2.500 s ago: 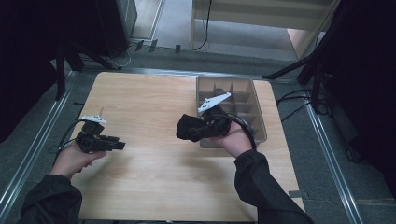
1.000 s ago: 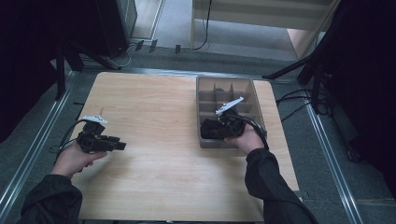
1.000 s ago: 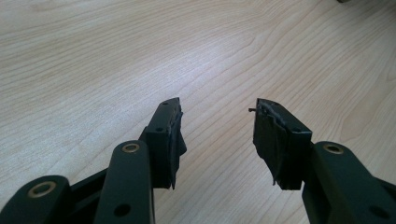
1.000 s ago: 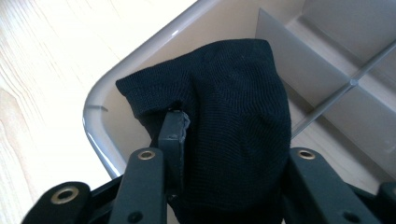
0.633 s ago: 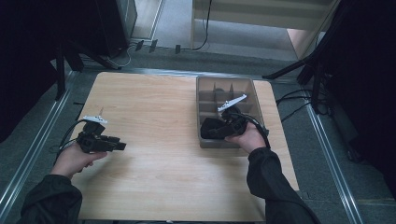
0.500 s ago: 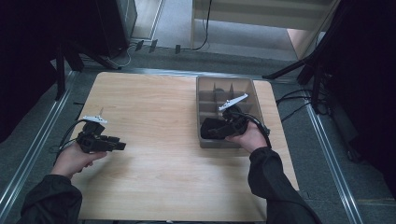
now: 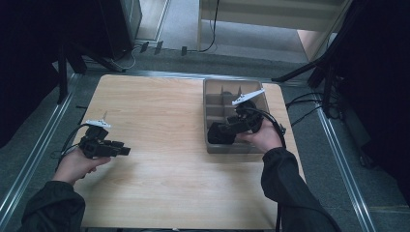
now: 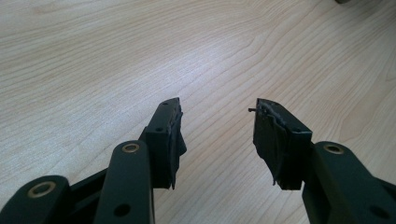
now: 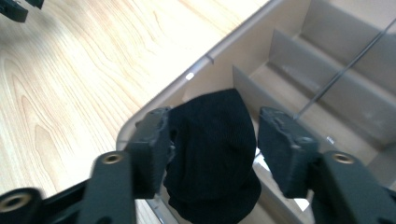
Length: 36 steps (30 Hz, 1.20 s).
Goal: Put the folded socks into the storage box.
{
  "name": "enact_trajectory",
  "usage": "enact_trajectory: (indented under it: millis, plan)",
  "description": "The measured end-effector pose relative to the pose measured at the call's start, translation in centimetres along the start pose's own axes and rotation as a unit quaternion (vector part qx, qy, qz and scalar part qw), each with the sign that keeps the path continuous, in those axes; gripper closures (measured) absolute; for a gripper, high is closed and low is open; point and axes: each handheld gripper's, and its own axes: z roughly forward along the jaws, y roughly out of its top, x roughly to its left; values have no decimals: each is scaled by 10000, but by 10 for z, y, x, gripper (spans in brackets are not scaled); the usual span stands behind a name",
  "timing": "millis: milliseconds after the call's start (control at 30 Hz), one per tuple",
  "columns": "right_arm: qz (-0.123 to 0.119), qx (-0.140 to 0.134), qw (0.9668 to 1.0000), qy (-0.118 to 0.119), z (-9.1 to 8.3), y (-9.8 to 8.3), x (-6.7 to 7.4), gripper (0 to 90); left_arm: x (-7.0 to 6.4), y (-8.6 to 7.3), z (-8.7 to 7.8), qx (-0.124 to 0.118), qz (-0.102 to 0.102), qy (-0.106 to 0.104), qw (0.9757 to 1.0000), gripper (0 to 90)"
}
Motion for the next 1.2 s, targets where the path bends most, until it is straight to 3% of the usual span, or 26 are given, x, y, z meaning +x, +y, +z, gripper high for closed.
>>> enact_trajectory:
  millis: [100,233,300,467,767,1200]
  plan:
    - [-69,-24,9999,-82,-3,5,3,572,0,0,-1,-33,-5,19,10000,516]
    - [19,-82,9997,-232,-5,8,2,782,0,0,0,-17,12,24,10000,519]
    - [79,-6,9996,-256,-2,6,-2,835,0,0,0,1,21,30,10000,519]
    - [178,189,9996,-133,11,-5,-6,887,0,0,1,30,41,48,10000,521]
    - [243,560,9981,69,31,-14,-3,896,0,0,3,118,46,4,9999,518]
    - [46,933,9956,-75,49,-12,5,897,0,0,3,81,37,15,10000,519]
